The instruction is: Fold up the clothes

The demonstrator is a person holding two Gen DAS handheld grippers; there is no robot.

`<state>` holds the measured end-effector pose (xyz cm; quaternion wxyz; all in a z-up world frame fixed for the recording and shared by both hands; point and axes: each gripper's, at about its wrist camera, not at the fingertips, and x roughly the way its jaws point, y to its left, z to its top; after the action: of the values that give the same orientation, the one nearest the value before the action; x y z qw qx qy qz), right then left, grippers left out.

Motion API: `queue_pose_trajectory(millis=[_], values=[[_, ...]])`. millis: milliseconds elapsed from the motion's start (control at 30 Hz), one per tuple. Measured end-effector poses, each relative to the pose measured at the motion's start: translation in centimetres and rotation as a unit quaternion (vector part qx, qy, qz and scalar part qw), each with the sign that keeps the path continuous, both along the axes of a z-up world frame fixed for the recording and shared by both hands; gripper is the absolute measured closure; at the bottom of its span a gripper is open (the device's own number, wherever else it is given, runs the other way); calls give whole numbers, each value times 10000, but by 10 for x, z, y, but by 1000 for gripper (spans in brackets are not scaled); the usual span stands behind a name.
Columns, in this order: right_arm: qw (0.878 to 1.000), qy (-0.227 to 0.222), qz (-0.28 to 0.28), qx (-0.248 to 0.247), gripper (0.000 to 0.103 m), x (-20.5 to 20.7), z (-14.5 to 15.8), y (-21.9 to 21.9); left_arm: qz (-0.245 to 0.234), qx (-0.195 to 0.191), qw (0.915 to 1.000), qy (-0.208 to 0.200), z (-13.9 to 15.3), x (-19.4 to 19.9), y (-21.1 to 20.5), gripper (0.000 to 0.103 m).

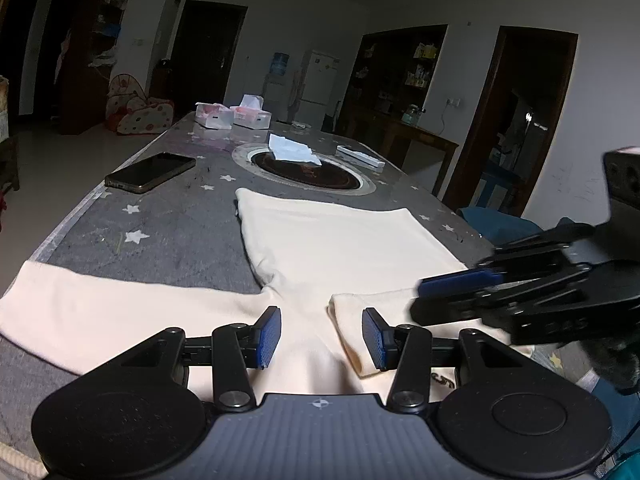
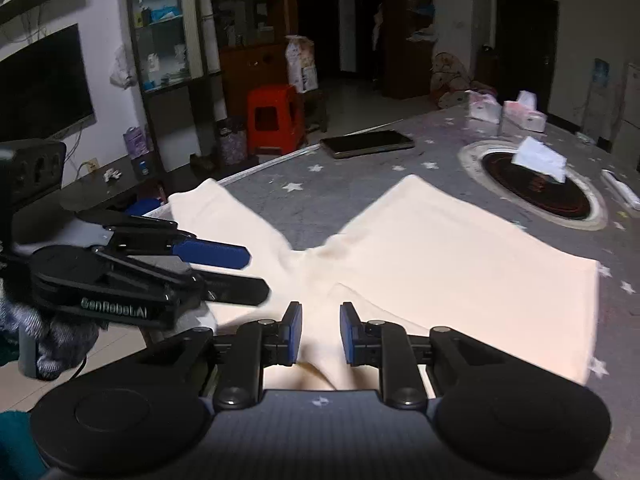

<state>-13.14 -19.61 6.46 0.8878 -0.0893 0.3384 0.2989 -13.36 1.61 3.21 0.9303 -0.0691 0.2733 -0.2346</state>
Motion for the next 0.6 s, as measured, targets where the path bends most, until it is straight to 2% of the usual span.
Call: queue_pose_trajectory(millis=[233,367,600], values=[[9928,190,-1183,-5,84,-18,-12,-84,-390,-62,9992,-30,3,10,-27,57],[9863,384,-1595,157,84,-26,-28,-113,-689,16,9976,24,1,18,-52,57],[9857,456,-1604,230,84,-30,-36,-135,-865,277,9955,273,-13,32,-75,57]])
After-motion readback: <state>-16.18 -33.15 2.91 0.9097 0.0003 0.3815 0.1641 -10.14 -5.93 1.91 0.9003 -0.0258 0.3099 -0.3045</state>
